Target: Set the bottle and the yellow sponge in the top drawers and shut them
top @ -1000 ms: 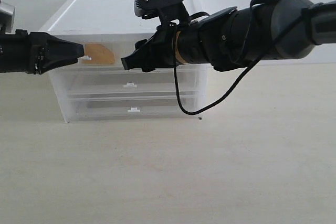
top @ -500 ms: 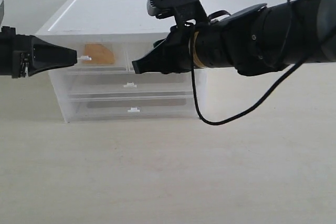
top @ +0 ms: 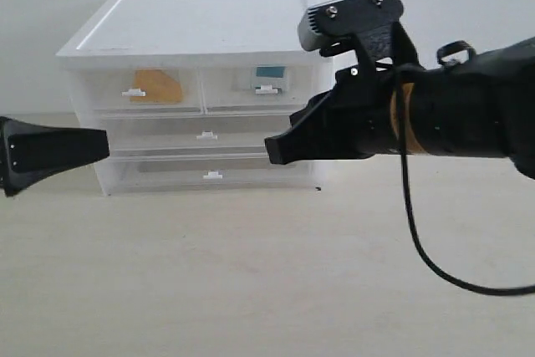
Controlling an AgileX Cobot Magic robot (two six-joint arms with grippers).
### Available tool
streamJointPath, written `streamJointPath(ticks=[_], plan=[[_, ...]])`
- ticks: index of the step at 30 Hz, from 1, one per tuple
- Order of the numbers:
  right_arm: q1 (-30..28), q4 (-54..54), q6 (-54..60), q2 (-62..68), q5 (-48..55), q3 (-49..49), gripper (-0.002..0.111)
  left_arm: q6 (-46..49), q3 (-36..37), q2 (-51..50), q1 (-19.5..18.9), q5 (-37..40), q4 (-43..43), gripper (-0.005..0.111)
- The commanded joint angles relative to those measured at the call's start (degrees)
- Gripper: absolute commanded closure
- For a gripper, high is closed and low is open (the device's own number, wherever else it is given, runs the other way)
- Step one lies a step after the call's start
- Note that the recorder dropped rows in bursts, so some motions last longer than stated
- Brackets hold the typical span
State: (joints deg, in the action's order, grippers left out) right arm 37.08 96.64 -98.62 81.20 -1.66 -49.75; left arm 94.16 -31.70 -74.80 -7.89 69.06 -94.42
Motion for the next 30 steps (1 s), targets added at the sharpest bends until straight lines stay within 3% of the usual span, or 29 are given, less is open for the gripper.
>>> streamJointPath(ticks=[1,12,28,30], plan=[[-0.5,-3.6,-0.4,-8.7,-2.7,5.8,0.108,0.7,6.6,8.9,0.4,0.9,-0.9,0.103],[-0.5,-4.8,-2.0,-22.5,-4.9,15.5,0.108,0.0,15.4,23.1,0.4,0.9,-2.9,0.103],[-0.5,-4.8,-2.0,-22.8,-4.9,15.5,0.108,0.8,15.6,24.0,0.4,0.9,-2.9,0.103],[-0.5,-4.8,-2.0,-22.8,-4.9,15.5,0.108,7.6,15.6,24.5,0.7,0.9,-5.5,0.103]])
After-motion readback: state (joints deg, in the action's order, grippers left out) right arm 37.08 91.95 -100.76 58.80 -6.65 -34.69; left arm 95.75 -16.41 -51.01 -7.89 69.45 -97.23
